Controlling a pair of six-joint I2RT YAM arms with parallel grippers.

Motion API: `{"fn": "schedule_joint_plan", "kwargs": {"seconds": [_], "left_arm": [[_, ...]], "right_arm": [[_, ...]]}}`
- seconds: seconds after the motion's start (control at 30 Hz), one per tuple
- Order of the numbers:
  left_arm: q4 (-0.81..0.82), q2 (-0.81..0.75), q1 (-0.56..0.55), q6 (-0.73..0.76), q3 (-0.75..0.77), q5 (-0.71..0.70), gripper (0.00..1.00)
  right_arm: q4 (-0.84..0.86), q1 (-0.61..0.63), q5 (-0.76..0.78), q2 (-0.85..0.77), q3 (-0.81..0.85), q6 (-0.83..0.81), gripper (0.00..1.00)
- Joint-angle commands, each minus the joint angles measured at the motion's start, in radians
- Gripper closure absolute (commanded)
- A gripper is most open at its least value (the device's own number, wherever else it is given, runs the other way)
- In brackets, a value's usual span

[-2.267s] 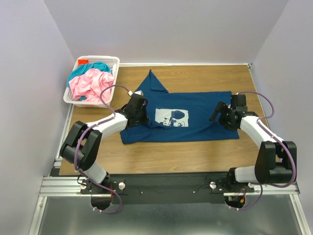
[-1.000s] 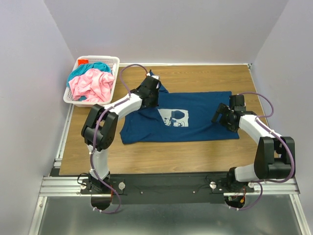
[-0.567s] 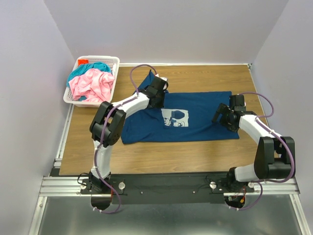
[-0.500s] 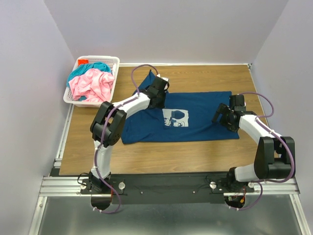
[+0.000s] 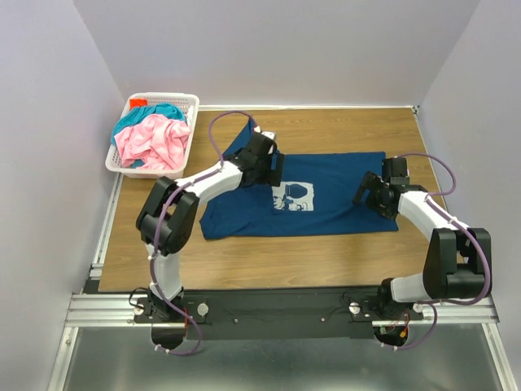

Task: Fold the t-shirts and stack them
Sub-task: Fold the tshirt

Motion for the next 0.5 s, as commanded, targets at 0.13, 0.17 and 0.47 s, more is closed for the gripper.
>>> {"fn": "schedule_joint_plan", "kwargs": {"seconds": [0.13, 0.17, 0.47], "left_arm": [[0.172, -0.206, 0.011, -0.124, -0.282, 0.023, 0.02], [0.189, -0.219, 0.012, -0.135, -0.307, 0.027, 0.02], [0.301, -0.228, 0.067, -0.190, -0.431, 0.072, 0.02]], "right_arm": [[0.031, 0.000, -0.148, -0.056, 0.006, -0.044, 0.00], [0.049, -0.001, -0.182, -0.053, -0.002, -0.049, 0.00], [0.177, 0.078, -0.350, 0.074, 0.018, 0.003, 0.00]]}}
